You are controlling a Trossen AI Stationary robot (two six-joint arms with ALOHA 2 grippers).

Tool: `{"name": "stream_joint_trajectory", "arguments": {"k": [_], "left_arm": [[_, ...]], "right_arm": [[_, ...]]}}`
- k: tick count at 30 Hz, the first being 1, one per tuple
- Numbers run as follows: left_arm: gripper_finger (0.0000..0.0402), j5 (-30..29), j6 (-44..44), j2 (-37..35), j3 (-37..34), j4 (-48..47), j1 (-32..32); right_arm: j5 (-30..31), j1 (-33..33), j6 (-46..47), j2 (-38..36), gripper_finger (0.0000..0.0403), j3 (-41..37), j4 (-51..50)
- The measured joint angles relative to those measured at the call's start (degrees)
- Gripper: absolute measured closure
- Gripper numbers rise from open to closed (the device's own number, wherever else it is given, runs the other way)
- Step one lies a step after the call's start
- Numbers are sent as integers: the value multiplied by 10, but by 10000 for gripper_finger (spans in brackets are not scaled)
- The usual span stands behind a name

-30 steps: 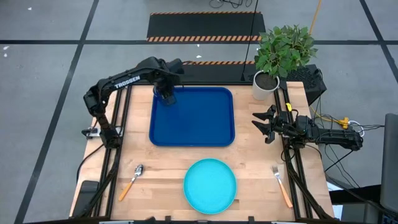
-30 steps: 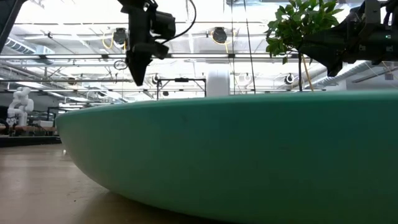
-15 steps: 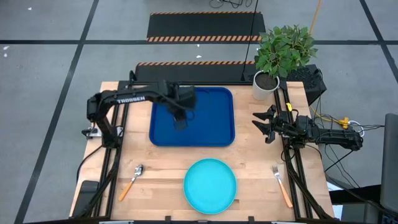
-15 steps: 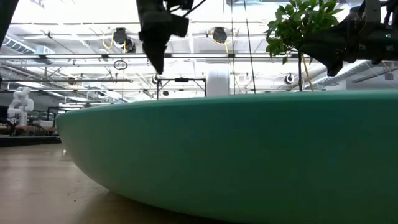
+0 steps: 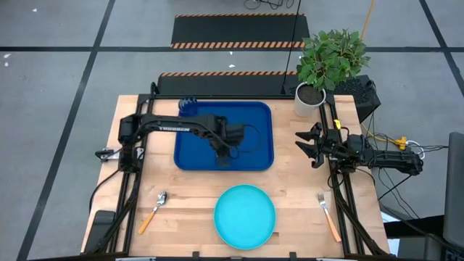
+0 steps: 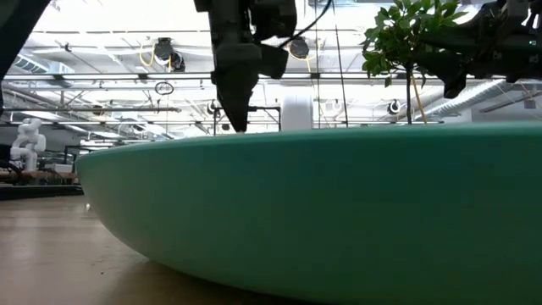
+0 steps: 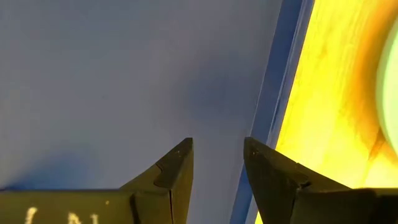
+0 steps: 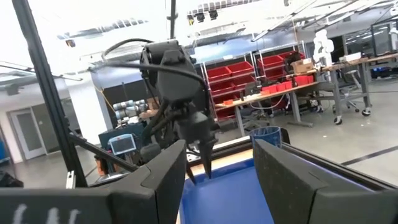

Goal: Pick and place plate/cup/fork/spoon on tray
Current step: Adjust the serving tray on the table

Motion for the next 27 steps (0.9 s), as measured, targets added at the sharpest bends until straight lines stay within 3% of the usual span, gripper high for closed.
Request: {"name": "stream_joint_trajectory", "arguments": {"k": [9, 19, 27], "left_arm": [[264, -22, -11, 4, 0, -2, 0], [392, -17, -6, 4, -4, 9, 8], [398, -8, -6, 4, -29, 5, 14]], "right_arm": [[1, 0, -4, 0, 220, 0, 0], [2, 0, -4, 0, 220, 0, -1], [2, 0, -4, 0, 220, 0, -1]]}}
